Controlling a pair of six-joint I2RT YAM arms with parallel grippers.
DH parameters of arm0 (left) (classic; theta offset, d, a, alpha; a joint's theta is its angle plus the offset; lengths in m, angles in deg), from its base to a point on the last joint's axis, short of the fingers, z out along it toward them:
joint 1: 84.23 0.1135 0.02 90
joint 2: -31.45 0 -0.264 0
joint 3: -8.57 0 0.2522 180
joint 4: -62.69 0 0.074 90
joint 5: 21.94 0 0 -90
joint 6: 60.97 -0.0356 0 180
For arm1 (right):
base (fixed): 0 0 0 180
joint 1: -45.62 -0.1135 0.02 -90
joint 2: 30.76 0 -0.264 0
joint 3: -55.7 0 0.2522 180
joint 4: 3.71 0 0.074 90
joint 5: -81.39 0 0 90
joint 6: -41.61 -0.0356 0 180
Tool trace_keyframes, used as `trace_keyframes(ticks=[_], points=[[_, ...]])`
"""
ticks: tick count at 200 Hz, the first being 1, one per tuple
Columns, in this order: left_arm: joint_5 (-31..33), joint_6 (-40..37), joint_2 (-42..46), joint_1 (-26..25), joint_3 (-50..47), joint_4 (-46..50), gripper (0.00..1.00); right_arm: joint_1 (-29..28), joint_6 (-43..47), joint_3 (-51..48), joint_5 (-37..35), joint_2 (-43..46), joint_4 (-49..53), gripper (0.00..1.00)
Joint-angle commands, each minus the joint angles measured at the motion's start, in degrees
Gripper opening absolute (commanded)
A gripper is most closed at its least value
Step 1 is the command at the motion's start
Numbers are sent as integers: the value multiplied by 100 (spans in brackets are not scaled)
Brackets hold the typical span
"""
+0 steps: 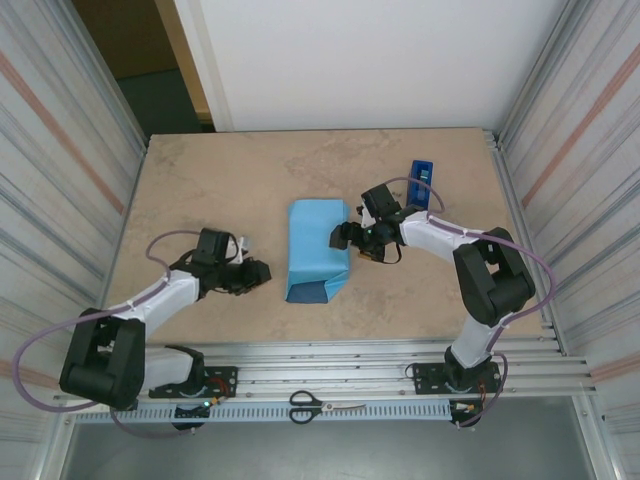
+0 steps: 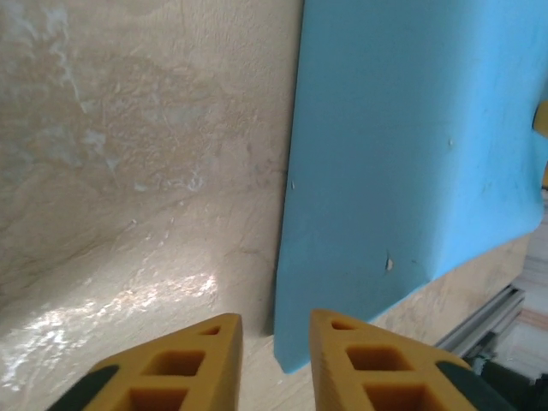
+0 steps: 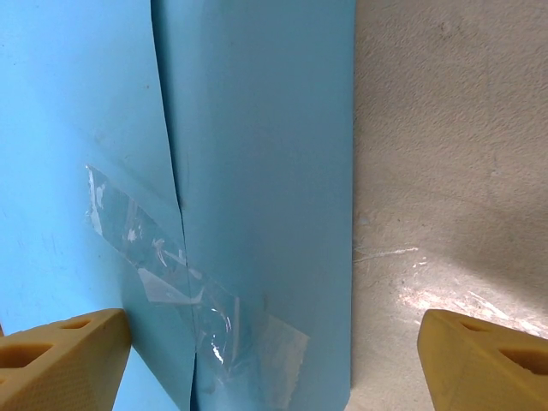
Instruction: Wrap the gift box in paper
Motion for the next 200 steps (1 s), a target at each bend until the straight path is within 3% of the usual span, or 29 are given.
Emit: trace_keyframes(ticks=[1,73,114,200], points=[[-358,355,-287,-6,-123,-479,19,-45,97,-82,-187,-36,240,85],[-146,813,-951,-504,-172,-950,13,-63,29,-135,-182,-59,161,85],[-165,1272,-1024,-581,-474,-1648,12,-79,-30,-168,-148,-61,117,85],[-6,1625,-1232,-1076,-392,-2111,11,-113,-130,-247,-89,-93,-30,84]])
